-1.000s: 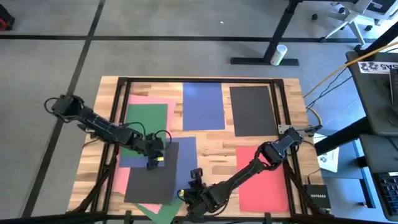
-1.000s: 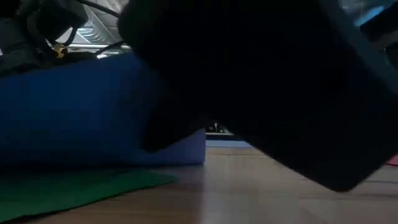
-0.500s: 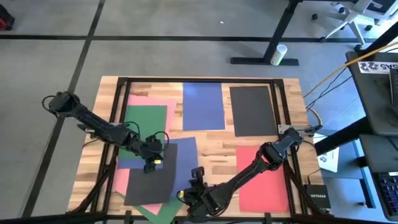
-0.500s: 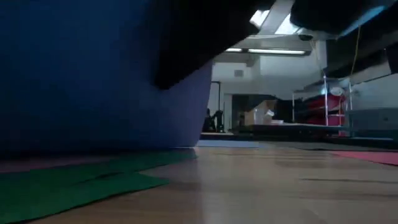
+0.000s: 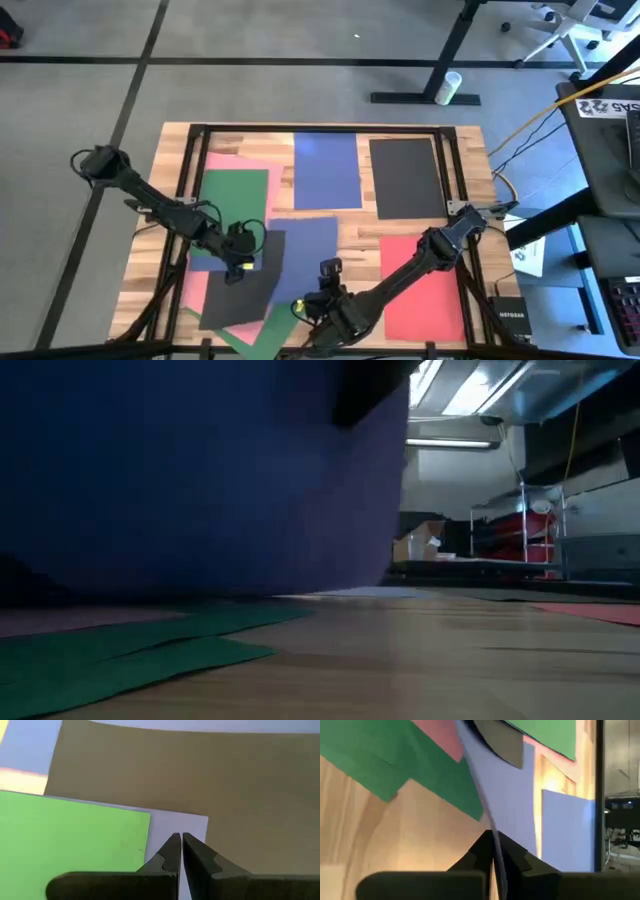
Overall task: Organize paper
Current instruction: Stack the blue paper on top of the other blue paper on the table
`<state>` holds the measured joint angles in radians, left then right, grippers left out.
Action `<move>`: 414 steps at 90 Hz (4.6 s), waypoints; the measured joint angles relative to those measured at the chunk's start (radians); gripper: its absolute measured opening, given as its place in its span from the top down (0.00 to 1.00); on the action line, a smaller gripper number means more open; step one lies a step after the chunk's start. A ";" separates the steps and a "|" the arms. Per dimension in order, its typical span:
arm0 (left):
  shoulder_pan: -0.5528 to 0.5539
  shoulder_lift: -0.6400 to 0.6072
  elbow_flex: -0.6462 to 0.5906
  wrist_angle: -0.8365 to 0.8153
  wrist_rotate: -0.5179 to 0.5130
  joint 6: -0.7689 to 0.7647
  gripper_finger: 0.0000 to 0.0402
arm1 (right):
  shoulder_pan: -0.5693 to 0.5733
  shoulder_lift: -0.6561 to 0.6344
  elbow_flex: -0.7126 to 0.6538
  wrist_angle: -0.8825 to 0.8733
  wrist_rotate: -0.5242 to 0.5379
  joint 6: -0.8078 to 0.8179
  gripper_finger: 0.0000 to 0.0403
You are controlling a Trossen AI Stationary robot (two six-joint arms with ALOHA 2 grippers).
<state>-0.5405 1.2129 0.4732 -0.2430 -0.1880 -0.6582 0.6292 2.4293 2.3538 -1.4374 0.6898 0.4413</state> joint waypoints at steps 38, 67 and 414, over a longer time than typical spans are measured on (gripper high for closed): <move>-0.036 0.000 0.000 0.055 -0.026 -0.024 1.00 | -0.002 -0.127 0.001 -0.135 0.107 0.076 1.00; -0.036 0.000 0.001 0.057 -0.036 -0.038 1.00 | -0.044 -0.233 0.002 -0.134 0.212 0.074 1.00; -0.039 0.095 0.001 0.158 -0.086 -0.008 1.00 | -0.184 -0.270 -0.648 0.173 -0.667 -0.477 1.00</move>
<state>-0.5797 1.3075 0.4740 -0.0851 -0.2741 -0.6659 0.4454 2.1597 1.7054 -1.2640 0.0226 -0.0354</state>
